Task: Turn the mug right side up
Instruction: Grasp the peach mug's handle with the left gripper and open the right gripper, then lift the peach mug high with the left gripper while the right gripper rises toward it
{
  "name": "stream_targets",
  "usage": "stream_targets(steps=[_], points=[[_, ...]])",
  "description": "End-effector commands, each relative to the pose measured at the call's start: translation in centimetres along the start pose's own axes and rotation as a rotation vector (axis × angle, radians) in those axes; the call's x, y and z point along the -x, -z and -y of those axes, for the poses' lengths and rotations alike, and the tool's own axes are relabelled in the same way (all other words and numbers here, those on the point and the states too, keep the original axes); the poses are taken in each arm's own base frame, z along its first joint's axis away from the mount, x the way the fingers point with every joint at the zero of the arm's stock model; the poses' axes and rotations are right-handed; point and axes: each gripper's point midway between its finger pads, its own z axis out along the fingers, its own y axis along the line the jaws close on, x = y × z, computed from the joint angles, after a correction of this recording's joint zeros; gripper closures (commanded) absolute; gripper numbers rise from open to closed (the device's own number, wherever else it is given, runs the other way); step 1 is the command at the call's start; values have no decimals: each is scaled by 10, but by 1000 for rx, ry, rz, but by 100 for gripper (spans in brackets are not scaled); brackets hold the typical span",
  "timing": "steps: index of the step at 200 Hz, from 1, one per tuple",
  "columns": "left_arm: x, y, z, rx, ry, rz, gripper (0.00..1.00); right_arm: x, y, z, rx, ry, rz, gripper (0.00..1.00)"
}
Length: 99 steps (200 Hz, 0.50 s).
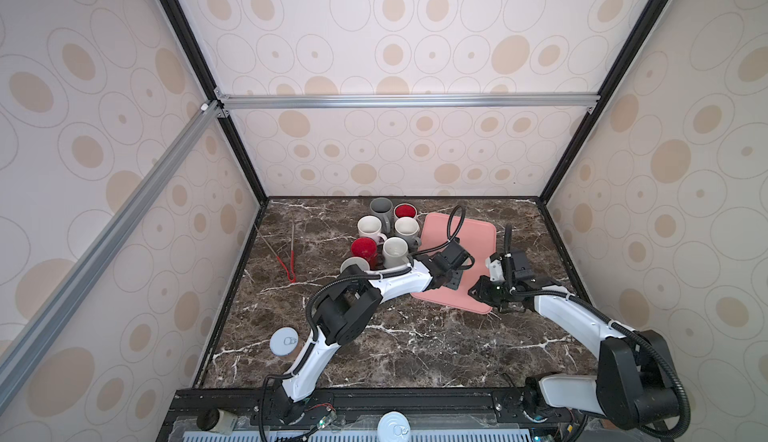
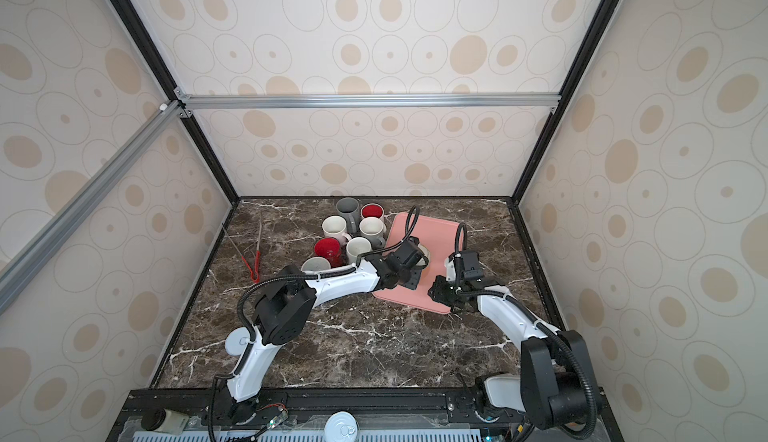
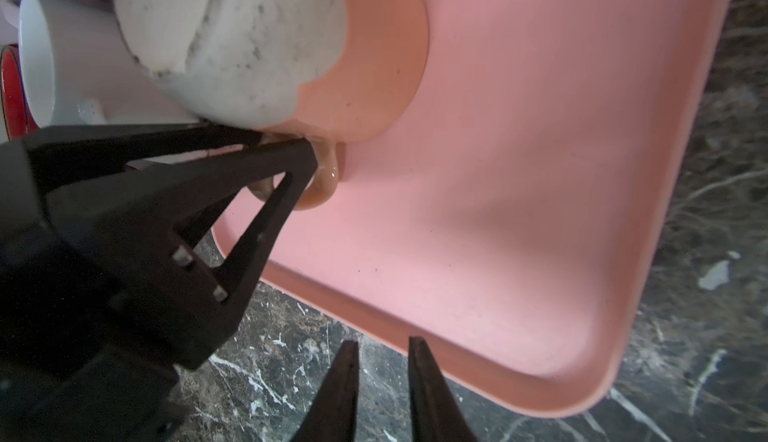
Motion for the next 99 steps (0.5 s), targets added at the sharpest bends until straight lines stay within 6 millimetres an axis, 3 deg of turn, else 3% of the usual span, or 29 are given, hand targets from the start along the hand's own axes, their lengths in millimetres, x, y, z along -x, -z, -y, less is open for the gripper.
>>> stream_targets(steps=[1, 23, 64, 99], points=[[16, 11, -4, 20, -5, 53, 85, -2, 7, -4, 22, -17, 19, 75], [24, 21, -3, 5, 1, 91, 100, 0, 15, -8, 39, -21, 45, 74], [56, 54, 5, -84, 38, 195, 100, 8, 35, -24, 110, -41, 128, 70], [80, 92, -4, -235, 147, 319, 100, 20, 54, -44, 210, -61, 208, 66]])
